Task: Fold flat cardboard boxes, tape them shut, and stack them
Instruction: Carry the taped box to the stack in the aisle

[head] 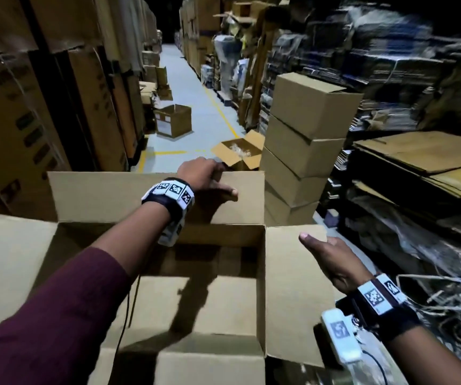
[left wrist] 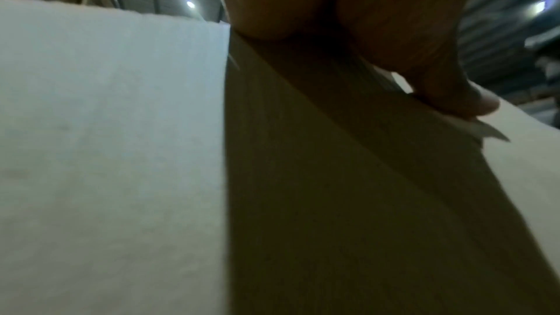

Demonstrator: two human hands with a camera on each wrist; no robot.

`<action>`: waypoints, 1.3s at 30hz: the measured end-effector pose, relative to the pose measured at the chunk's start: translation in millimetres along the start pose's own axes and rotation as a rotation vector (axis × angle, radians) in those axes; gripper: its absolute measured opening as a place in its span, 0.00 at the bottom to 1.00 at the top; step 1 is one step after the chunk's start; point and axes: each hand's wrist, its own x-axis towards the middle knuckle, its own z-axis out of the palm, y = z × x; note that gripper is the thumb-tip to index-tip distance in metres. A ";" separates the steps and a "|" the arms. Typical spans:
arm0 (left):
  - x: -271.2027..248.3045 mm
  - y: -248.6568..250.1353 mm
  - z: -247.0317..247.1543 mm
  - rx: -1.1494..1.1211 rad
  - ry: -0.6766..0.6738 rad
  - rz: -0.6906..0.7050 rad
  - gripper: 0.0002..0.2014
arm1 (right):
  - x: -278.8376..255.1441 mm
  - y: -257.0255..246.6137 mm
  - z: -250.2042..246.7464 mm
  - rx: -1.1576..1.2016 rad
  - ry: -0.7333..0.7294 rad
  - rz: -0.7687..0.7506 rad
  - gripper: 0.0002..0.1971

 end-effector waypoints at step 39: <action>-333.9 -138.7 127.4 -0.819 0.840 -1.026 0.60 | 4.2 115.9 193.6 -1.316 -0.404 -0.211 0.40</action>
